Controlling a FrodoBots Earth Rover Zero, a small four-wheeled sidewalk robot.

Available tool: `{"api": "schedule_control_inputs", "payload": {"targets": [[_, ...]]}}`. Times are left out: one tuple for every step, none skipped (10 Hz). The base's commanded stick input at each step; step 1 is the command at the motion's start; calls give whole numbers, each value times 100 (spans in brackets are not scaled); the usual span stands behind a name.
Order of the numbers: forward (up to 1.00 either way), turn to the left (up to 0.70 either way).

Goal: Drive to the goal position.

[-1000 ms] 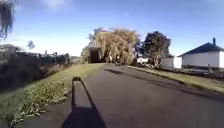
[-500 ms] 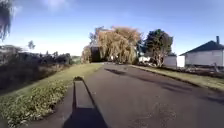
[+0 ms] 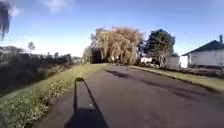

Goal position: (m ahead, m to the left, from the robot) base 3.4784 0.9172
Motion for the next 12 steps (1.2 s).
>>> {"api": "schedule_control_inputs", "payload": {"targets": [[100, 0], [100, 0], [100, 0], [100, 0], [100, 0], [100, 0], [100, 0], [100, 0], [100, 0], [100, 0], [100, 0], [100, 0]]}}
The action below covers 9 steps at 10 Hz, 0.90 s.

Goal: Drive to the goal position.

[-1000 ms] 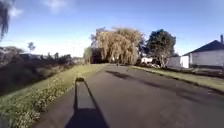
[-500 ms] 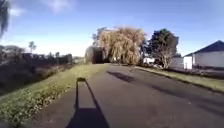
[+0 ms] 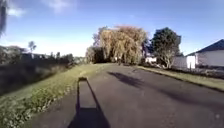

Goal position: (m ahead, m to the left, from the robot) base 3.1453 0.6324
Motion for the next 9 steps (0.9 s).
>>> {"api": "schedule_control_inputs", "payload": {"targets": [[100, 0], [100, 0], [100, 0], [100, 0], [100, 0], [100, 0], [100, 0], [100, 0], [100, 0]]}}
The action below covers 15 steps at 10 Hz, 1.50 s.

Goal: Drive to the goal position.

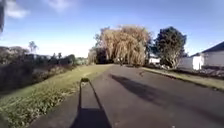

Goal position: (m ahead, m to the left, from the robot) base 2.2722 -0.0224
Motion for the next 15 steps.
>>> {"api": "schedule_control_inputs", "payload": {"targets": [[100, 0], [100, 0], [100, -7], [100, -16], [100, -40], [100, -40], [100, -40], [100, -40], [100, -40], [100, -40], [100, -36], [100, -22], [100, -9], [100, 0], [100, 0]]}}
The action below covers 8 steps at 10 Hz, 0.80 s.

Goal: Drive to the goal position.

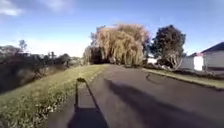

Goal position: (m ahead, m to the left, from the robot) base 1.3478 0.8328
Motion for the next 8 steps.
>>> {"api": "schedule_control_inputs", "payload": {"targets": [[100, 0], [100, 0], [100, 0], [100, 0], [100, 0], [100, 0], [100, 0], [100, 0]]}}
